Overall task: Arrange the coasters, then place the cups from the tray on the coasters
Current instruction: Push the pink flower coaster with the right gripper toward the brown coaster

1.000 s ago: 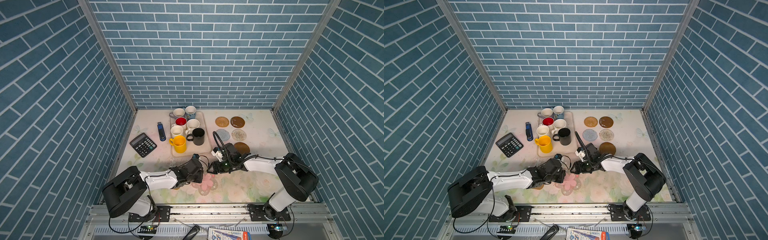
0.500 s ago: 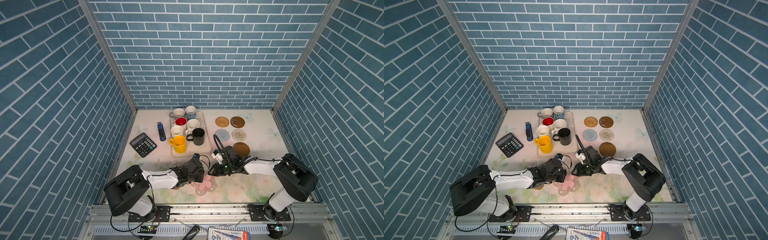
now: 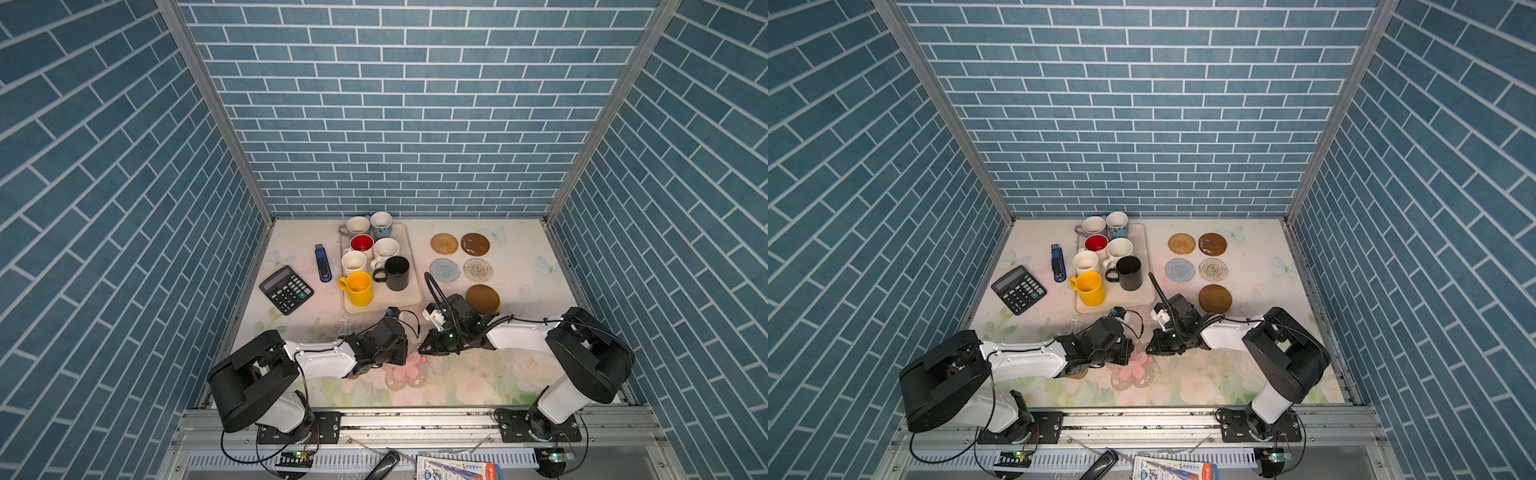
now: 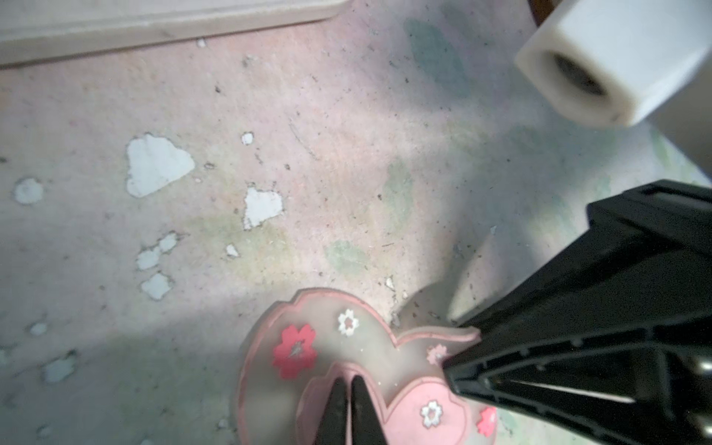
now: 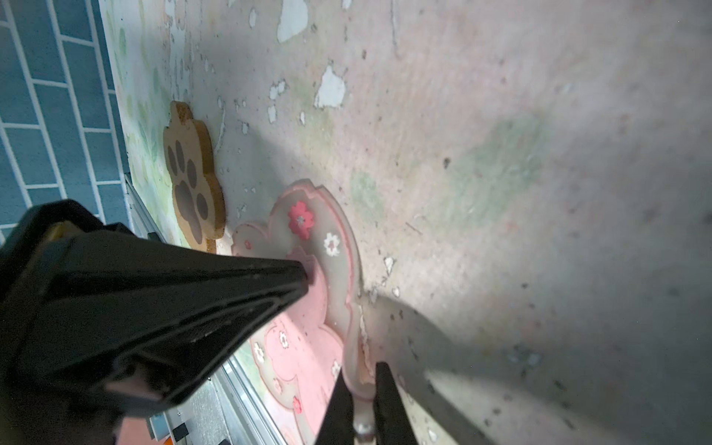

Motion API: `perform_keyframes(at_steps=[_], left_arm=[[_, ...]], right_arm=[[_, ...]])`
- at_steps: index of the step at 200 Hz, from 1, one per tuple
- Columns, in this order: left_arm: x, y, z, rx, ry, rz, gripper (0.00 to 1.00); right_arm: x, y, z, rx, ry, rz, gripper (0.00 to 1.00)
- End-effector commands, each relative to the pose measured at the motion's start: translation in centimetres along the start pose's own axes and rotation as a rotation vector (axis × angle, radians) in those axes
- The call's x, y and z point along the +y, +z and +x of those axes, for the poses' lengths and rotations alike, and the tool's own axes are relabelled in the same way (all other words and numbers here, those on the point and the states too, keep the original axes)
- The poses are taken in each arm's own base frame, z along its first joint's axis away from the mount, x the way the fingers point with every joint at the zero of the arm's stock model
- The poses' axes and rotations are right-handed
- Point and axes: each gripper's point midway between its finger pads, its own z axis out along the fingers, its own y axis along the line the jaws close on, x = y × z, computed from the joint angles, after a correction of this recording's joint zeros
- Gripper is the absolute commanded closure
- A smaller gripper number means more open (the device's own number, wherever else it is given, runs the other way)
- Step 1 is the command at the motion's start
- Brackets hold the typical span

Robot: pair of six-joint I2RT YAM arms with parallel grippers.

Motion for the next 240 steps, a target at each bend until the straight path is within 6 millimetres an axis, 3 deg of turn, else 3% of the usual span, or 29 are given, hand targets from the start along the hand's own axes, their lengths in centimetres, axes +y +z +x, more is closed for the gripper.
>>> perform_keyframes(at_steps=[1, 11, 25, 41, 64, 85, 111, 119, 153, 193, 240], left_arm=[[1.7, -0.2, 1.4, 0.031, 0.002, -0.061, 0.59], [1.5, -0.5, 0.8, 0.005, 0.010, -0.055, 0.39], [1.2, -0.9, 0.0, -0.029, 0.026, -0.054, 0.24], [0.7, -1.5, -1.3, -0.057, 0.055, -0.066, 0.14], [-0.2, -2.3, -3.0, -0.071, 0.104, -0.091, 0.07], [-1.3, -3.1, -4.5, -0.095, 0.136, -0.086, 0.04], [-1.9, -3.1, -5.2, -0.093, 0.164, -0.089, 0.03], [-2.8, -3.2, -6.2, -0.113, 0.168, -0.073, 0.02], [-3.7, -2.6, -6.7, -0.104, 0.185, -0.056, 0.02], [-4.5, -2.3, -7.1, -0.109, 0.193, -0.030, 0.01], [-4.8, -2.5, -7.3, -0.126, 0.201, -0.008, 0.01]], right_arm=[[-0.6, -0.8, -0.3, -0.025, 0.005, 0.059, 1.00], [-0.7, -1.3, -0.5, -0.040, 0.004, 0.076, 1.00], [-1.0, -2.0, -0.8, -0.057, 0.007, 0.098, 1.00], [-1.5, -2.9, -0.9, -0.068, 0.014, 0.129, 1.00], [-2.2, -4.4, -0.7, -0.068, 0.026, 0.174, 1.00], [-3.4, -6.5, -0.6, -0.084, 0.039, 0.244, 1.00], [-5.9, -9.7, -0.2, -0.117, 0.091, 0.370, 1.00], [-6.8, -10.8, 0.1, -0.128, 0.104, 0.414, 1.00], [-10.6, -14.6, 1.4, -0.137, 0.143, 0.613, 1.00], [-13.7, -17.5, 1.6, -0.211, 0.232, 0.788, 1.00], [-16.0, -19.5, 1.0, -0.301, 0.341, 0.821, 1.00]])
